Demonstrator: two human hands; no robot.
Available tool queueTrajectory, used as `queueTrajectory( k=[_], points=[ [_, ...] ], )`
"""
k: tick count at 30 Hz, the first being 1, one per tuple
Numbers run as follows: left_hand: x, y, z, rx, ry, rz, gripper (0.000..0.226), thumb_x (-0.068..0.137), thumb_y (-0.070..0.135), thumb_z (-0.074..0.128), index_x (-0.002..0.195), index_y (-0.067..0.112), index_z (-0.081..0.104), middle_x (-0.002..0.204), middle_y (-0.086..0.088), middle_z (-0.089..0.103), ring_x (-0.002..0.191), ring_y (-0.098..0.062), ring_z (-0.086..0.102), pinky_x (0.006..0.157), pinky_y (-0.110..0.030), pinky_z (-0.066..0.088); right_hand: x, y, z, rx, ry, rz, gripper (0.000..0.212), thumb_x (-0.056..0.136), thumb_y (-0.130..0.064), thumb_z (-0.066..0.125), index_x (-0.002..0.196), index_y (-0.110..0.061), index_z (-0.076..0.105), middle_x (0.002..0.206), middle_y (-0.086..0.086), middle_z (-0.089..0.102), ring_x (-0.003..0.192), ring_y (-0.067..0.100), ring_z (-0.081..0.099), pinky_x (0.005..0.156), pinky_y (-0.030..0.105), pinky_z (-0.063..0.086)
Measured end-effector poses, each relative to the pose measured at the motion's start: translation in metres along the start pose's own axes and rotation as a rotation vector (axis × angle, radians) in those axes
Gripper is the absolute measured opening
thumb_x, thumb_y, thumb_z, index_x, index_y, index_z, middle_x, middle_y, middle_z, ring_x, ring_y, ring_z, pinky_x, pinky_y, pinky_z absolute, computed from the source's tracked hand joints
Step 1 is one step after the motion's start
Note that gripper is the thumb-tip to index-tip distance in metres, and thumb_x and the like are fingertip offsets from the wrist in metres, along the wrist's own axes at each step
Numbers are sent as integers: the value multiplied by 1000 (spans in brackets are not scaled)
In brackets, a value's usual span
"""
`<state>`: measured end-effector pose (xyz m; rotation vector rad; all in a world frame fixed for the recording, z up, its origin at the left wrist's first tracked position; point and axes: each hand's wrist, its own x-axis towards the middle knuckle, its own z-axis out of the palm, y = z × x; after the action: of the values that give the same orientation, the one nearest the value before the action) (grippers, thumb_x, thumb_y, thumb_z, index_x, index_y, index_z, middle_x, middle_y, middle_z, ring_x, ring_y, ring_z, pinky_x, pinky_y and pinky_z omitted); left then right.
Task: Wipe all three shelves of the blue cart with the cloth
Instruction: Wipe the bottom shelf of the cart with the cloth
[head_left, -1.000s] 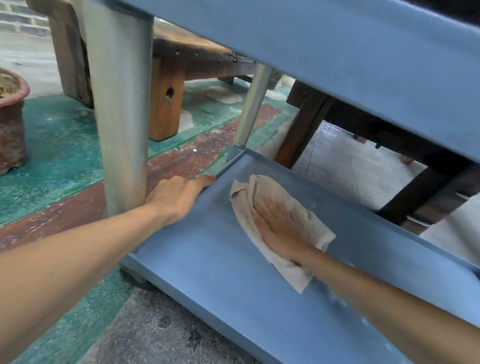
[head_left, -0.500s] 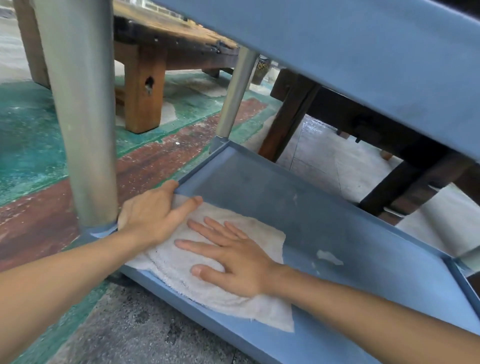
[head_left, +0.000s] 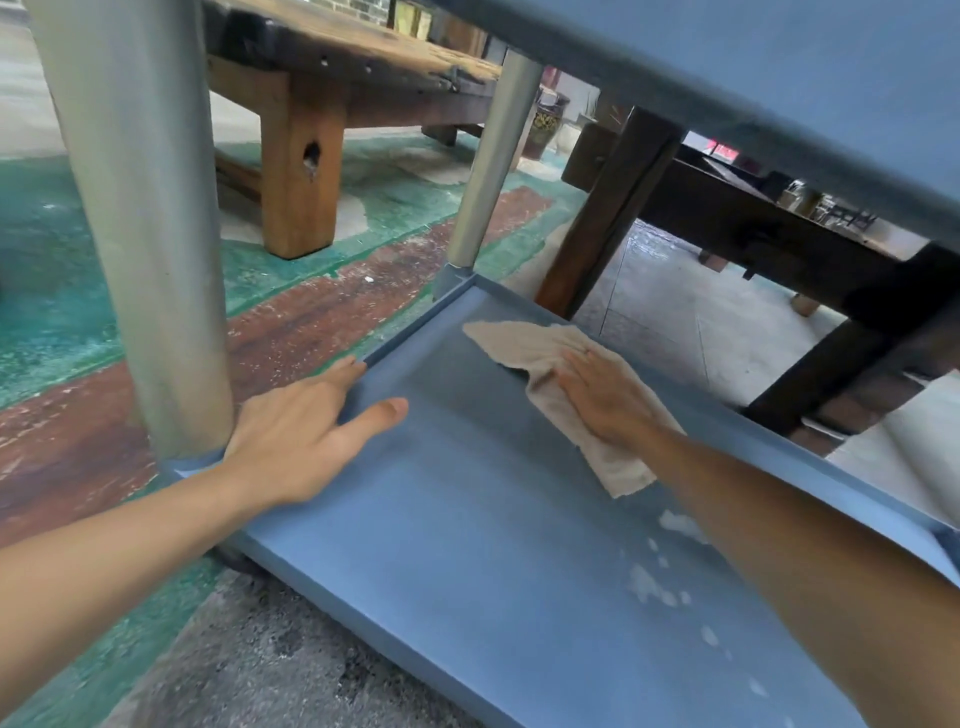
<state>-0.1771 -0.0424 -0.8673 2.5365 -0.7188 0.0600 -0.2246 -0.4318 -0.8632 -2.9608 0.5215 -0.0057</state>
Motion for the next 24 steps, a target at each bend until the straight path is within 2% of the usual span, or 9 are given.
queueTrajectory(
  k=[4, 9, 12, 14, 15, 18, 21, 24],
  points=[
    [0, 2, 1, 41, 6, 7, 112, 65, 94, 5, 154, 31, 29, 160, 11, 32, 134, -26, 51, 81, -41, 40, -26, 68, -4, -31, 2, 235, 67, 105, -64, 9, 166, -36, 14, 174, -5, 13, 160, 21, 11, 130, 48, 8],
    [1, 3, -1, 52, -10, 5, 116, 64, 95, 4, 156, 28, 26, 162, 12, 27, 136, -24, 50, 79, -40, 39, -61, 103, -9, 7, 15, 346, 70, 103, -67, 7, 165, -37, 6, 175, -2, 7, 161, 26, 6, 130, 50, 5],
    [-2, 4, -1, 140, -59, 74, 120, 64, 95, -2, 158, 24, 18, 166, 11, 15, 148, -16, 31, 97, -41, 45, -105, 132, -14, 29, 80, 541, 73, 100, -74, 4, 165, -39, 3, 175, 2, 5, 160, 30, 7, 130, 51, 3],
    [-5, 5, 0, 276, -118, 123, 123, 62, 94, -10, 160, 22, 10, 168, 5, 3, 153, -14, 12, 108, -41, 42, -129, 142, -17, 42, 101, 632, 77, 98, -76, 1, 165, -37, 2, 175, 5, 4, 161, 32, 6, 130, 53, 2],
    [-5, 6, 1, 311, -138, 130, 123, 61, 94, -13, 160, 23, 8, 168, 4, 0, 154, -13, 9, 108, -40, 43, -136, 143, -19, 47, 94, 647, 79, 97, -76, 0, 165, -36, 2, 176, 5, 2, 161, 32, 5, 130, 52, 1],
    [-3, 7, 0, 271, -128, 102, 122, 61, 95, -13, 160, 25, 6, 168, 6, 4, 153, -13, 14, 101, -41, 47, -146, 130, -20, 71, 68, 652, 82, 96, -78, 0, 166, -36, 0, 176, 3, -2, 162, 28, -1, 130, 51, -1],
    [-2, 8, -1, 234, -131, 96, 124, 61, 96, -9, 160, 24, 9, 168, 5, 7, 153, -13, 15, 105, -43, 44, -155, 109, -19, 107, 53, 616, 77, 95, -79, 2, 164, -44, -3, 176, -4, -6, 162, 24, -5, 129, 49, -5],
    [-3, 10, 0, 292, -134, 102, 125, 62, 96, -10, 159, 22, 11, 168, 2, 6, 153, -15, 12, 100, -44, 46, -161, 82, -14, 178, -23, 546, 73, 94, -77, 3, 161, -51, -7, 175, -9, -9, 162, 22, -8, 129, 51, -6]
  ],
)
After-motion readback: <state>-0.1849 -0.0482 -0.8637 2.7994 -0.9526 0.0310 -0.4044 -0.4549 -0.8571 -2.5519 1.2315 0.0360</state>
